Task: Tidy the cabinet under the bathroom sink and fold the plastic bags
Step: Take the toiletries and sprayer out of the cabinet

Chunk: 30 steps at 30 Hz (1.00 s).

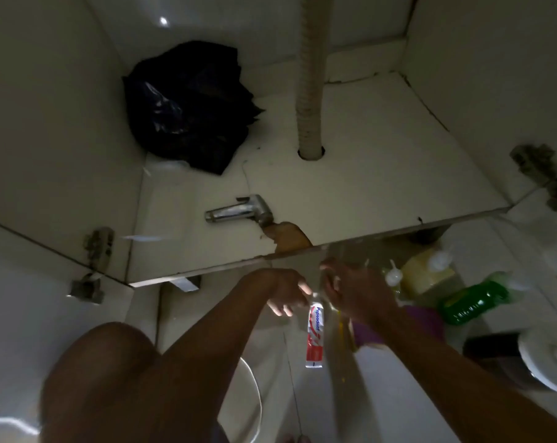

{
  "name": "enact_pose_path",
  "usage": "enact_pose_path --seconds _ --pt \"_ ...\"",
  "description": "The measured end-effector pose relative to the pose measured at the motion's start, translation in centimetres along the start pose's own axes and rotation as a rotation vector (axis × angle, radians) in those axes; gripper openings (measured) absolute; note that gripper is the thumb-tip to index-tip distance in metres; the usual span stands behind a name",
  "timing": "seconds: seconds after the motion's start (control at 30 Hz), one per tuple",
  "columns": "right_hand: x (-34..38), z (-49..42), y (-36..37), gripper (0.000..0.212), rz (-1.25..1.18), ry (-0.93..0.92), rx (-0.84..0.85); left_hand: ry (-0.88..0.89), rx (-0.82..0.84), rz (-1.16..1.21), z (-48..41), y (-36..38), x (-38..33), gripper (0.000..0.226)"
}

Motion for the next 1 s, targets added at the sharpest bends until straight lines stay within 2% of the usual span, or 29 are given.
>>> enact_pose_path --seconds 0.13,0.23,0.3,0.4,0.47,0.5,0.57,0.63,0.73,0.9,1.0 --pt "2.1 -6.0 -4.9 0.024 -0.107 0.018 -0.114 0.135 -0.018 -0.055 7.3 -4.0 -2.5 0.029" --pt "3.5 -11.0 -6.2 0.015 -0.256 0.077 -0.133 0.230 -0.116 0.030 13.1 -8.5 -4.2 0.024" --pt "4.7 -13.9 -6.2 0.016 -0.304 0.035 -0.126 0.271 -0.321 0.058 15.8 -12.5 -4.5 0.027" --pt "6.4 -16.7 -3.9 0.025 -0.308 -0.027 0.060 0.325 -0.775 0.079 17.4 -18.2 -2.5 0.028" --pt "7.6 -17.7 -1.9 0.039 -0.250 -0.079 0.205 0.245 -1.066 -0.007 17.4 -20.9 0.6 0.037" --pt "8.3 -18.0 -1.0 0.044 -0.215 -0.111 0.249 0.154 -1.138 -0.059 17.1 -21.7 2.3 0.047" --pt "9.3 -18.2 0.4 0.048 -0.132 -0.169 0.308 -0.043 -1.181 -0.076 16.4 -22.5 5.5 0.064" --pt "9.9 -18.1 1.5 0.046 -0.040 -0.198 0.349 -0.145 -1.138 -0.036 15.6 -22.5 7.6 0.068" --pt "10.2 -18.0 2.4 0.033 0.018 -0.198 0.288 -0.167 -1.081 -0.025 14.7 -22.1 8.9 0.068" --pt "10.4 -17.8 2.4 0.034 0.104 -0.192 0.286 -0.107 -1.186 -0.052 14.8 -22.1 9.2 0.064" --pt "10.0 -17.6 2.1 0.033 0.077 -0.165 0.301 -0.123 -1.207 -0.040 14.6 -21.6 9.2 0.068"
Point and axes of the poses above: each hand's wrist, its own z-axis away from the middle knuckle, its own y-axis out of the palm, x = y × z, the point moved 3 cm from there along -z, towards the middle knuckle, and after that the axes turned 4 degrees about -x, right-handed, at the moved point
